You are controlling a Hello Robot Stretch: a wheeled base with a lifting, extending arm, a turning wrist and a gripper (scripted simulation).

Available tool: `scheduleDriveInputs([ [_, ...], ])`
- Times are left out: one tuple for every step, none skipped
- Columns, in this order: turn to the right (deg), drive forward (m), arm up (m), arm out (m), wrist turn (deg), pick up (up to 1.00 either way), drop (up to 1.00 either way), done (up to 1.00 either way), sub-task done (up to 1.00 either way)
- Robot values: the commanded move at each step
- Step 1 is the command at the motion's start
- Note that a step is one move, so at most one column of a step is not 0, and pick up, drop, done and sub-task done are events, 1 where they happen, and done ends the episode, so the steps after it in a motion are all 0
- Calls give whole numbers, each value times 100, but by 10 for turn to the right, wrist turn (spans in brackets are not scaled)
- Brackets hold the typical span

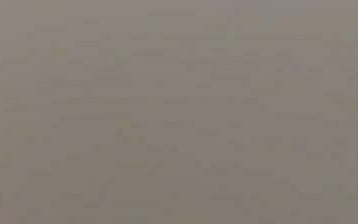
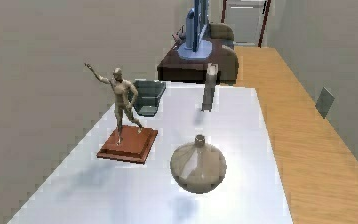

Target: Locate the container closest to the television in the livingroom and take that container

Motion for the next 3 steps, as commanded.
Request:
scheduleDriveInputs([
  [0,0,38,0,0,0,0,0,0],
  [0,0,0,50,0,0,0,0,0],
  [0,0,0,0,450,0,0,0,0],
])
